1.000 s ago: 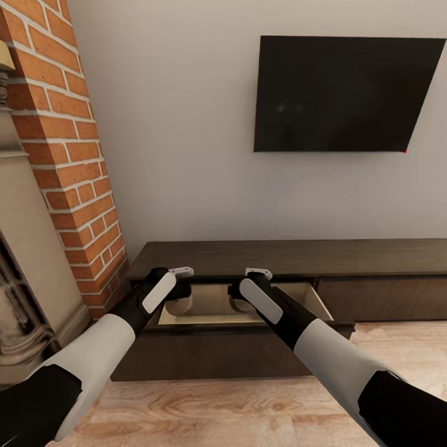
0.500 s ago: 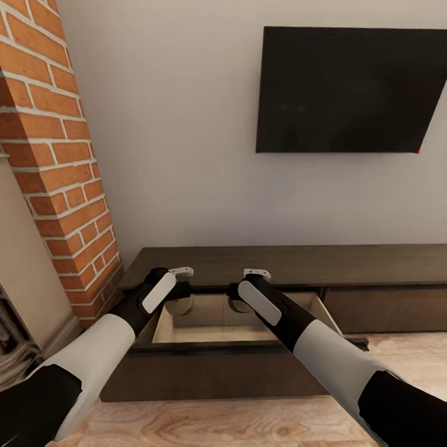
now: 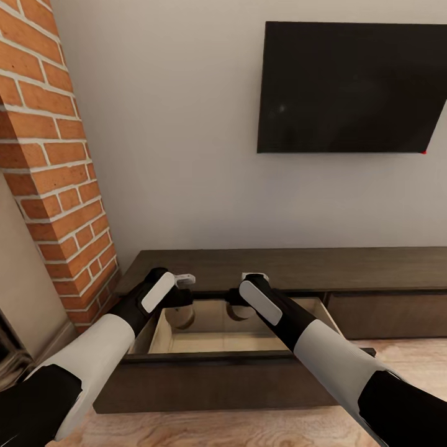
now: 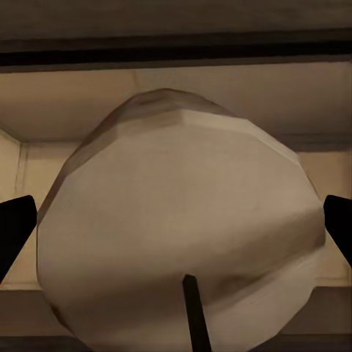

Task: Place each of the two pumpkins and all three candles from the living room inside a cabinet in the living room (use any cabinet), then make sure every cabinet is closed, and position the cauldron so it is next to a table in the living room.

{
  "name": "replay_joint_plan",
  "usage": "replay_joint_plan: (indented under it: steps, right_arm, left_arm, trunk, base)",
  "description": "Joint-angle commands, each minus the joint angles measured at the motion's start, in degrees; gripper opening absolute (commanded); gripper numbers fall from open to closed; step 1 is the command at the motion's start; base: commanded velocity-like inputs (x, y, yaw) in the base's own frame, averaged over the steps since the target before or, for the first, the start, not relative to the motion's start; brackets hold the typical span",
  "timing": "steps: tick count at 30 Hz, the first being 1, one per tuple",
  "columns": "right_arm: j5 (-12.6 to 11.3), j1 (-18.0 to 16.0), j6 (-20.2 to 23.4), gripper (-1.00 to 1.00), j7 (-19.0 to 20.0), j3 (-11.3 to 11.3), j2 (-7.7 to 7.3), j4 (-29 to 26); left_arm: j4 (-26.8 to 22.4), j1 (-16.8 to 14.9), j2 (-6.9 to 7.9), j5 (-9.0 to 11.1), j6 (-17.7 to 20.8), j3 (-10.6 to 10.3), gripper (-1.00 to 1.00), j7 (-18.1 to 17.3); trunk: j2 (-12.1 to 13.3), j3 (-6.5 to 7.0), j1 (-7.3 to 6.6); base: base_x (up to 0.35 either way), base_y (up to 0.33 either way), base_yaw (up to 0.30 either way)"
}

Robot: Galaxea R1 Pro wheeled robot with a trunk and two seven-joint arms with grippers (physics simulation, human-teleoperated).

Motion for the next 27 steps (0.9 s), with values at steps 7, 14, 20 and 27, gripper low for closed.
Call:
replay_joint_plan:
  steps: [7,14,20,27]
  right_arm:
    - [-0.6,-0.1,1.3,-1.0,-2.0,0.1,0.06,2.0]
    - [-0.9,-0.1,1.8,-1.0,-2.4,0.2,-0.17,2.6]
    - [-5.2,-0.1,2.6,-1.0,-3.0,0.1,-0.24,2.7]
    - [-6.7,-0.1,2.9,-1.0,-6.3,0.1,-0.06,2.7]
  left_arm:
    - [0.8,-0.1,0.02,0.7,0.7,0.0,-1.0,0.5]
    - [1.4,-0.1,0.06,0.7,0.8,0.1,-1.0,0.5]
    - [1.5,-0.1,0.05,0.7,2.1,0.1,-1.0,0.5]
    - [1.5,-0.1,0.02,0.5,2.9,0.1,-1.0,0.5]
  trunk:
    - [0.0,-0.06,-0.01]
    - [0.0,-0.06,-0.01]
    - [0.0,-0.06,-0.01]
    - [0.0,-0.06,-0.01]
  base:
    - [0.022,0.0,0.0]
    - [0.107,0.0,0.0]
    - [0.048,0.0,0.0]
    - [0.145,0.0,0.0]
